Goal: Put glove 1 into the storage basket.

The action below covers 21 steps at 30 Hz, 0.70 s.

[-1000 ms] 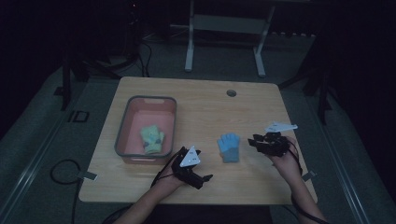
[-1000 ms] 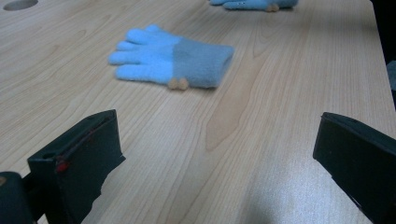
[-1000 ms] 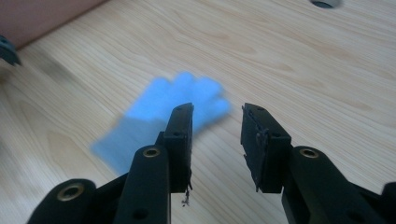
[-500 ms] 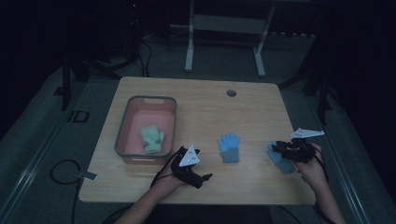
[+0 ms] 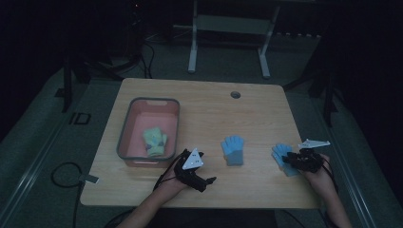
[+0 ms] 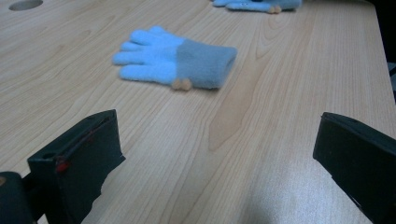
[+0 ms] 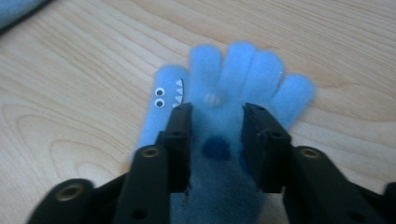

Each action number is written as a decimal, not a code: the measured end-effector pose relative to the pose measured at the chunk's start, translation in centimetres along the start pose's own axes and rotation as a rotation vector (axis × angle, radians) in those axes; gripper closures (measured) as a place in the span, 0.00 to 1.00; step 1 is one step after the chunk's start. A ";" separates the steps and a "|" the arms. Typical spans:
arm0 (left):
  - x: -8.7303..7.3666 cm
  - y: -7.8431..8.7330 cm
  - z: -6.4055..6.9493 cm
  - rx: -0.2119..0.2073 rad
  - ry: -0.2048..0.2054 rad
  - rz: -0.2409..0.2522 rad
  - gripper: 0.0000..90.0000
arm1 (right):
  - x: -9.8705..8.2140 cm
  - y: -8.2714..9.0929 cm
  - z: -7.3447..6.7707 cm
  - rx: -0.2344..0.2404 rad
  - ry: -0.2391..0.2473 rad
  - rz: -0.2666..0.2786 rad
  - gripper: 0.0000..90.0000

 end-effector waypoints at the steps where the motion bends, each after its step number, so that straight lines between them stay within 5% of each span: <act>1: 0.0 0.0 0.0 -0.003 0.003 0.005 0.01 | 0.0 -0.1 0.1 -0.007 -0.018 0.008 0.81; 4: 0.2 0.1 0.0 -0.008 0.007 0.016 0.01 | 0.0 -0.1 -0.1 -0.018 -0.025 0.010 0.92; 9: 0.1 0.0 0.1 -0.008 0.002 0.010 0.01 | 0.7 0.2 -0.5 -0.057 -0.061 -0.003 0.95; 21: 0.3 0.1 0.2 -0.023 0.003 0.021 0.01 | 7.4 5.1 -5.0 -0.064 -0.128 0.141 0.95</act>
Point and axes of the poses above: each handheld gripper's, and its own axes: y roughly backward along the jaws, x roughly out of its top, z roughly to its right, the point moved 9 cm from there along -y, roughly forward along the jaws, and after that the axes turned 9 degrees about -z, right-handed, at the moved point
